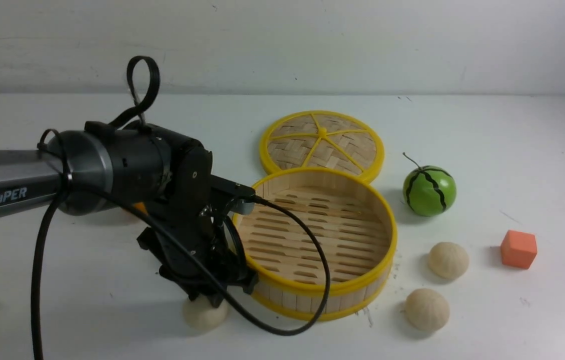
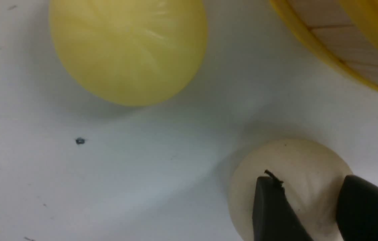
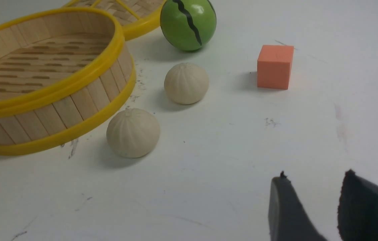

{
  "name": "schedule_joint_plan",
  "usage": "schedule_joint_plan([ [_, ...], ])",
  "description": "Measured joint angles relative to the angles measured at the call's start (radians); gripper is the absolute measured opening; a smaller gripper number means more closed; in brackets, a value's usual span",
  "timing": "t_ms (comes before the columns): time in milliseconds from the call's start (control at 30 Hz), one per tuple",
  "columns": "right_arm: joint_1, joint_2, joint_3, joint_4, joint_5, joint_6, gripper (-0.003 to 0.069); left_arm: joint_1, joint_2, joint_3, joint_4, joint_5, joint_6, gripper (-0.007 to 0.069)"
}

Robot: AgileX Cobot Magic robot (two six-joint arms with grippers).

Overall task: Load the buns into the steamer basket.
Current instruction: Use the left arm to grab a steamed stuffed bun, then use the left arm to put the steamed stuffed bun into the steamer

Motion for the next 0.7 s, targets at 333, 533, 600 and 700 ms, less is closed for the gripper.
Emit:
schedule_joint_plan([
  [333, 0.0, 0.0, 0.0, 0.0, 0.0, 0.0, 0.0239, 0.0, 0.001, -0.001, 0.01, 0.036, 0.0, 0.0094],
  [533, 0.0, 0.0, 0.0, 0.0, 0.0, 0.0, 0.024, 0.0, -0.013, -0.014, 0.014, 0.089, -0.019, -0.0013],
  [600, 0.0, 0.0, 0.0, 0.0, 0.0, 0.0, 0.0241, -0.004, -0.025, -0.025, 0.014, 0.113, -0.019, -0.0013],
  [700, 0.0, 0.0, 0.0, 0.0, 0.0, 0.0, 0.0241, -0.036, -0.087, -0.098, 0.02, 0.179, -0.02, -0.0013],
])
